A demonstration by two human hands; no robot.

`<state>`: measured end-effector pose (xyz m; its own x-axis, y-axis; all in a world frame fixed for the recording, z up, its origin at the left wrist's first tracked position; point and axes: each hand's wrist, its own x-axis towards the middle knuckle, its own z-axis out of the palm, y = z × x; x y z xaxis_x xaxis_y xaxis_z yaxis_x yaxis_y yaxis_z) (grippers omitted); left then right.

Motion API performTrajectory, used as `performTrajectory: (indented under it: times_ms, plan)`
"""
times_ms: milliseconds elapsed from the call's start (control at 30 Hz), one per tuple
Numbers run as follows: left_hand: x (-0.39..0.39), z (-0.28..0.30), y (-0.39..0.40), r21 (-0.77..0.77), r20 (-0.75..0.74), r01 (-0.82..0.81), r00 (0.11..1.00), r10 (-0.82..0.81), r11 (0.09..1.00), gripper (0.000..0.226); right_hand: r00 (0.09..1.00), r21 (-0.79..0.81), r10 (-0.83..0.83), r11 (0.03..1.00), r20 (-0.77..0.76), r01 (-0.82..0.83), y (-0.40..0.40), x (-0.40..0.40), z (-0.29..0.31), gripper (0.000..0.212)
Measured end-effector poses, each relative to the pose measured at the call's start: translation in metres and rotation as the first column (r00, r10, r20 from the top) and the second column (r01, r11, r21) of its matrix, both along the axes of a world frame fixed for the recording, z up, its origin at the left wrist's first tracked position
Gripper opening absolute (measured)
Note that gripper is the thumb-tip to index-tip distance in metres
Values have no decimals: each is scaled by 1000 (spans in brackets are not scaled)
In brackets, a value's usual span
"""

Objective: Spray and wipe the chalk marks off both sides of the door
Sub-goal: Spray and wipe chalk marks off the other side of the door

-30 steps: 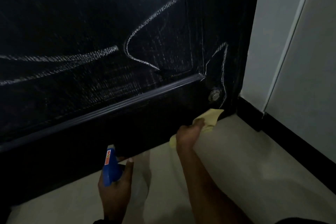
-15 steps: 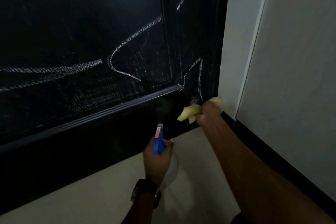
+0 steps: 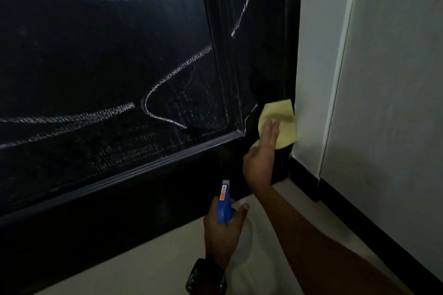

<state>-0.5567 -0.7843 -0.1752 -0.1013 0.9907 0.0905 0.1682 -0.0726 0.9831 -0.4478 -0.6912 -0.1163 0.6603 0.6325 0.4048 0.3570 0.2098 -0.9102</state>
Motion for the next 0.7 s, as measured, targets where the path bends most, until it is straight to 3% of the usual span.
performTrajectory:
  times_ms: [67,167,267,400,500,600,700]
  plan:
    - [1,-1,2,48,2,-11,1000,11,999,24,1000,6,8,1000,-26,-8,-1,-9,23,84]
    - [-1,-5,5,62,1,15,1000,-15,998,24,971,237,130,955,200,-177,-5,-24,62,84]
    - [-2,-4,4,60,-9,51,999,-51,997,26,942,257,137,941,307,-220,-2,-31,58,80]
    - [-1,-2,5,55,-14,42,999,-41,998,31,979,172,61,980,196,-95,5,-21,13,79]
    - [1,-5,6,44,-8,21,1000,-20,999,33,994,137,8,990,105,-22,3,-19,18,72]
    - [-1,-8,7,75,9,32,999,-33,997,34,962,259,24,961,273,-98,6,-6,53,67]
    - [-5,-10,6,94,10,75,997,-77,993,29,908,243,35,959,418,-149,15,15,51,79]
